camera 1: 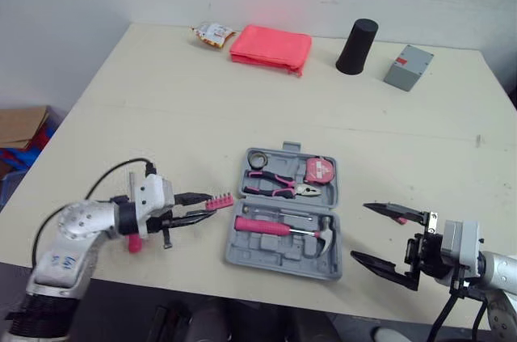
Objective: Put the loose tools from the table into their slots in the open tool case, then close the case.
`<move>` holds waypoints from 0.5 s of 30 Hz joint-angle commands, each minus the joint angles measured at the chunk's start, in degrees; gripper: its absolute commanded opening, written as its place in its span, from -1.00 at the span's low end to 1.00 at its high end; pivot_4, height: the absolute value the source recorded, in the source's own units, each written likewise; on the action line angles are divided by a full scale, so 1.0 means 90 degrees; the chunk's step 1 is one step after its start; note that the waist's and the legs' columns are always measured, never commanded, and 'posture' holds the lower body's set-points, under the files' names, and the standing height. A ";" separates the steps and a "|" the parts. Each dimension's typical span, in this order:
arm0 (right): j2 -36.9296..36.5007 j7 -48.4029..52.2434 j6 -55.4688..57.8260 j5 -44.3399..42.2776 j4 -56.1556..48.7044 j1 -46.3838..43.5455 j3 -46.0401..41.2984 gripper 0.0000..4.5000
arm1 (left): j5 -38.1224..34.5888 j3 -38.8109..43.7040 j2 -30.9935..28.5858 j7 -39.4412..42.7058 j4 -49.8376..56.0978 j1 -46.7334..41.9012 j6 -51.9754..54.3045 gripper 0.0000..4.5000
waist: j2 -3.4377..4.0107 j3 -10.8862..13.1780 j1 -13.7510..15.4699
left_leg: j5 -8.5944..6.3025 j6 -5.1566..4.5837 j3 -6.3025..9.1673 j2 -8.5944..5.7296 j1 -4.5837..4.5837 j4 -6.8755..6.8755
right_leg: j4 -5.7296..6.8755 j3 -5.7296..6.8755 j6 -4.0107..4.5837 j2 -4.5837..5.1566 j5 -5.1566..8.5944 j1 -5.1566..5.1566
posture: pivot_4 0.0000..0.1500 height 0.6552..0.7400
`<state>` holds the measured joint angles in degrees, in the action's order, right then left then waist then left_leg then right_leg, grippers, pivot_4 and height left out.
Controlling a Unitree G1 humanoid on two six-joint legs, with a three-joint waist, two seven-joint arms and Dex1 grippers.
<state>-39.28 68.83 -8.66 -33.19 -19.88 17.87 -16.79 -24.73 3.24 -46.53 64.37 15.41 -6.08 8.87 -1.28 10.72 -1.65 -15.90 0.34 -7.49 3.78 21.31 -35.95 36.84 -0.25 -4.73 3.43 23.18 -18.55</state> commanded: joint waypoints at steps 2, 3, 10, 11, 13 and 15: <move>-0.0122 0.0140 -0.0001 -0.0172 -0.0138 0.0161 -0.0215 1.00 | 0.0084 -0.0792 -0.0451 0.0386 0.0949 -0.0666 0.0876 -0.71 | 0.0000 0.0000 0.0015 | 0.0000 0.0000 -0.0003 -0.0002 0.0000 -0.0001 | -0.0005 -0.0003 0.0000 0.0001 0.0000 0.0004 | 1.00 1.00; -0.0131 0.0148 0.0019 -0.0190 -0.0157 0.0201 -0.0226 1.00 | 0.0308 -0.1033 -0.0558 0.0380 0.1046 -0.0851 0.1073 -0.71 | -0.0002 0.0001 0.0019 | 0.0000 -0.0001 -0.0001 -0.0003 0.0001 -0.0003 | -0.0006 -0.0002 -0.0001 0.0001 0.0000 0.0005 | 1.00 1.00; -0.0129 0.0154 0.0082 -0.0238 -0.0302 0.0422 -0.0280 1.00 | 0.1138 -0.2267 -0.0838 0.0251 0.1708 -0.2010 0.2647 -0.71 | -0.0004 0.0003 -0.0001 | 0.0001 0.0002 -0.0003 0.0001 0.0007 -0.0004 | -0.0008 -0.0010 -0.0002 -0.0013 -0.0001 -0.0001 | 1.00 1.00; -0.0122 0.0144 0.0094 -0.0237 -0.0327 0.0443 -0.0282 1.00 | 0.1285 -0.2425 -0.0795 0.0166 0.1770 -0.2240 0.2880 -0.71 | -0.0004 0.0003 0.0002 | 0.0006 0.0011 -0.0005 0.0001 0.0007 -0.0004 | -0.0007 -0.0012 -0.0002 -0.0014 -0.0001 -0.0002 | 1.00 1.00; -0.0104 0.0128 0.0113 -0.0228 -0.0371 0.0475 -0.0280 1.00 | 0.1438 -0.2720 -0.0661 0.0055 0.1861 -0.2631 0.3286 -0.71 | -0.0003 0.0002 0.0013 | 0.0015 0.0026 -0.0003 0.0000 0.0008 -0.0004 | -0.0009 -0.0013 -0.0001 -0.0017 0.0000 -0.0003 | 1.00 1.00; -0.0079 0.0094 0.0120 -0.0208 -0.0407 0.0491 -0.0277 1.00 | 0.1503 -0.2948 -0.0672 0.0128 0.1951 -0.2772 0.3477 -0.71 | -0.0004 0.0003 0.0008 | 0.0016 0.0026 -0.0001 0.0000 0.0009 -0.0008 | -0.0007 -0.0013 -0.0001 -0.0017 0.0000 -0.0003 | 1.00 1.00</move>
<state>-40.01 69.88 -7.36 -34.15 -21.69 21.77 -18.37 -12.15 -21.81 -52.23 65.09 30.91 -30.47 38.48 -1.32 10.74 -1.58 -15.76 0.57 -7.52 3.79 21.39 -36.02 36.78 -0.38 -4.75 3.28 23.17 -18.57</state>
